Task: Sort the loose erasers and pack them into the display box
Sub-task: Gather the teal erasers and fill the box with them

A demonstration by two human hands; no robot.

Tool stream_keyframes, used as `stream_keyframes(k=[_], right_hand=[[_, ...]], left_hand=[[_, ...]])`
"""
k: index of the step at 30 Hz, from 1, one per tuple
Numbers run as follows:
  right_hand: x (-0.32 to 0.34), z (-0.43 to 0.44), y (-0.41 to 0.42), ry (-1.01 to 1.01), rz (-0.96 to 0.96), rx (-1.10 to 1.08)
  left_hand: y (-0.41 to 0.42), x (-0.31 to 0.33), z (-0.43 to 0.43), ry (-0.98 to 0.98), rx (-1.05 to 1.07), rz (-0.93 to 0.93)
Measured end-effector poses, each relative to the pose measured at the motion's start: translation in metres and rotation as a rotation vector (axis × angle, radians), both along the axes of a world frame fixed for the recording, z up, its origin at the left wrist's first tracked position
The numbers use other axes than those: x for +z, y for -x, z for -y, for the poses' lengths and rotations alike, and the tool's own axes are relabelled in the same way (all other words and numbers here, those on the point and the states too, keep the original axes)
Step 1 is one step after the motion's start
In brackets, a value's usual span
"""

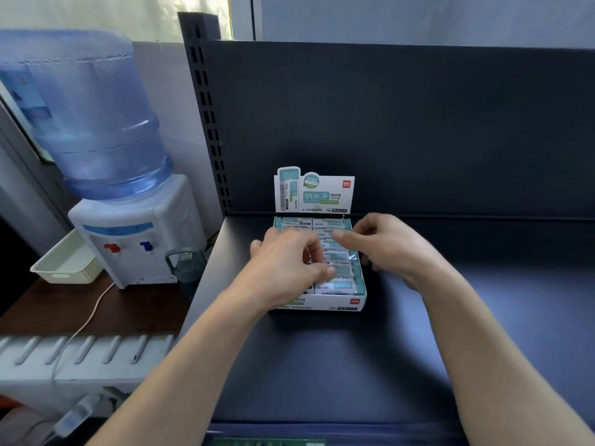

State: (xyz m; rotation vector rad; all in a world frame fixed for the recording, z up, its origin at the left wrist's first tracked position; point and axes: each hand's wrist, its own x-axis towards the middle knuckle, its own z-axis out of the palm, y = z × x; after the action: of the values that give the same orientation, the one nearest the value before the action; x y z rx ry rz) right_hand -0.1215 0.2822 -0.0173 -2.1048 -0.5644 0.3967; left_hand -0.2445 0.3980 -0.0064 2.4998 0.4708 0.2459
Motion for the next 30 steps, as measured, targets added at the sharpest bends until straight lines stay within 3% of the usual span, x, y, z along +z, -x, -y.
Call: stream_keyframes(k=[3,6,9,11,14,18,22,30], right_hand=[[0.001,0.0,0.0,0.011,-0.016,0.01],[-0.001,-0.002,-0.001,-0.032,0.062,-0.083],[-0.005,-0.006,0.002,0.003,0.076,-0.124],[-0.009,-0.009,0.004,0.034,0.055,-0.112],[-0.011,-0.01,0.004,0.015,0.039,-0.109],[-0.012,-0.014,0.005,-0.06,0.015,-0.137],[-0.011,-0.022,0.0,0.007,0.039,-0.164],[-0.012,-0.027,-0.002,0.082,0.057,-0.19]], left_hand=[[-0.002,-0.003,-0.004,0.049,-0.02,-0.026],[-0.004,-0.005,-0.011,0.201,0.012,0.107],[-0.007,-0.008,-0.021,0.083,0.205,0.227],[-0.008,-0.011,-0.027,0.021,0.3,0.199],[-0.01,-0.017,-0.028,-0.014,0.304,0.089],[-0.014,-0.024,-0.034,0.16,0.332,0.175],[-0.022,-0.03,-0.04,0.29,0.357,0.203],[-0.02,-0.029,-0.037,0.209,0.269,0.171]])
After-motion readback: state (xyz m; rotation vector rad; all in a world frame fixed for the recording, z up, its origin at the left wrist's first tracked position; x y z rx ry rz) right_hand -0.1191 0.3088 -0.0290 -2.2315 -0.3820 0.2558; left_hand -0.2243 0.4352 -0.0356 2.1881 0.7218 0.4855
